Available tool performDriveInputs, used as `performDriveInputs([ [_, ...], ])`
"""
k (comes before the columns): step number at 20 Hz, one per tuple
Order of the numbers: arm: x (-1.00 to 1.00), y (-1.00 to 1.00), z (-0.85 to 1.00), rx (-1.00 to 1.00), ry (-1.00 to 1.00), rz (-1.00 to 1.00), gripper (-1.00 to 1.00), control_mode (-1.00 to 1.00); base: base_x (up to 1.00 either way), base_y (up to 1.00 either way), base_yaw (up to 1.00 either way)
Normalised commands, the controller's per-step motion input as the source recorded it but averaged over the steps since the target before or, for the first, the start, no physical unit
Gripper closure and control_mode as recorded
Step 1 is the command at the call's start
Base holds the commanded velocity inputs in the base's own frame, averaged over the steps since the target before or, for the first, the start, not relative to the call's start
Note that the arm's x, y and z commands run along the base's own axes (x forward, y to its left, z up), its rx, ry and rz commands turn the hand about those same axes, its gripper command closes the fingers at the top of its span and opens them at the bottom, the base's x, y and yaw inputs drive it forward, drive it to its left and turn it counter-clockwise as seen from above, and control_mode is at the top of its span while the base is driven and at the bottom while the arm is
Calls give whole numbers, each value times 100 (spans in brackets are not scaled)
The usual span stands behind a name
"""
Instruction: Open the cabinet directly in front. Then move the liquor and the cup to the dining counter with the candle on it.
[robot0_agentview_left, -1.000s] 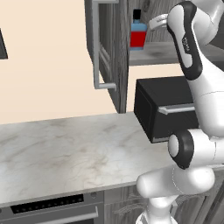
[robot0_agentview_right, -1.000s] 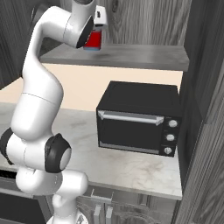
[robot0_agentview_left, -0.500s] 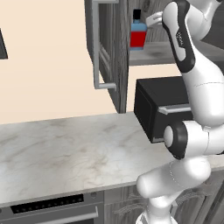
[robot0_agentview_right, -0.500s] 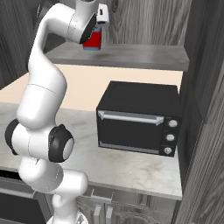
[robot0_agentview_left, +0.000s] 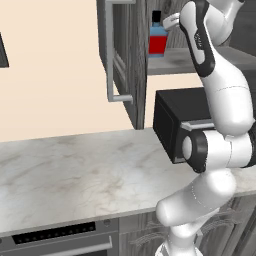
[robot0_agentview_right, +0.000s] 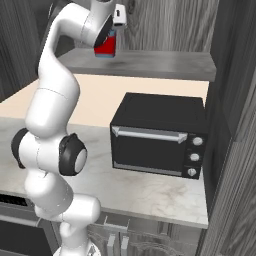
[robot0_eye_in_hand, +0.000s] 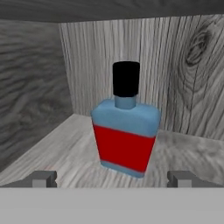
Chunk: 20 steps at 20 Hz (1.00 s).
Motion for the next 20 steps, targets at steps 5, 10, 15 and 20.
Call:
performDriveInputs([
  [5, 25, 7, 0, 0, 0, 0, -100, -100, 0, 0, 0],
  [10, 28, 14, 0, 0, 0, 1, -100, -100, 0, 0, 0],
  [15, 31, 12, 0, 0, 0, 2, -100, -100, 0, 0, 0],
  [20, 33, 2, 0, 0, 0, 3, -100, -100, 0, 0, 0],
])
